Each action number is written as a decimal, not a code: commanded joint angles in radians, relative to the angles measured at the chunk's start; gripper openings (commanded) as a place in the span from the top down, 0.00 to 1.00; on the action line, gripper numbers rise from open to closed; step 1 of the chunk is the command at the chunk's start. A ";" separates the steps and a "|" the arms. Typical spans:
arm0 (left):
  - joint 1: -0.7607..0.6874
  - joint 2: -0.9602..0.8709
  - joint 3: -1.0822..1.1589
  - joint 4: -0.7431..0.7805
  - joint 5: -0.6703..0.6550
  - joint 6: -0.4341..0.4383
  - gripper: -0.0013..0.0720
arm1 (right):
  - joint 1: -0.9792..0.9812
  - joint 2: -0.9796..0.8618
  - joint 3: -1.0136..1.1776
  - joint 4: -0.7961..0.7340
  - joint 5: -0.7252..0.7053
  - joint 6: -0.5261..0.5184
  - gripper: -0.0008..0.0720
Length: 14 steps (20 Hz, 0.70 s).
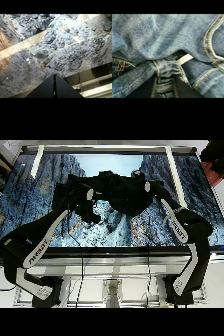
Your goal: Fold the clothes and pants, and hang the long-sleeved shirts on hangers.
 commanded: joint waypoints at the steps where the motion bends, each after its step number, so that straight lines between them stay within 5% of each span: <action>1: 0.000 0.000 0.000 0.000 0.000 0.000 0.95 | -0.001 -0.019 0.027 -0.003 0.037 0.035 0.93; 7: 0.001 0.001 0.000 0.013 0.000 0.019 0.95 | -0.001 0.016 0.237 -0.006 0.225 0.017 0.96; 14: 0.021 0.002 0.000 0.020 -0.008 0.252 0.95 | -0.021 0.230 0.340 -0.065 0.458 -0.019 0.96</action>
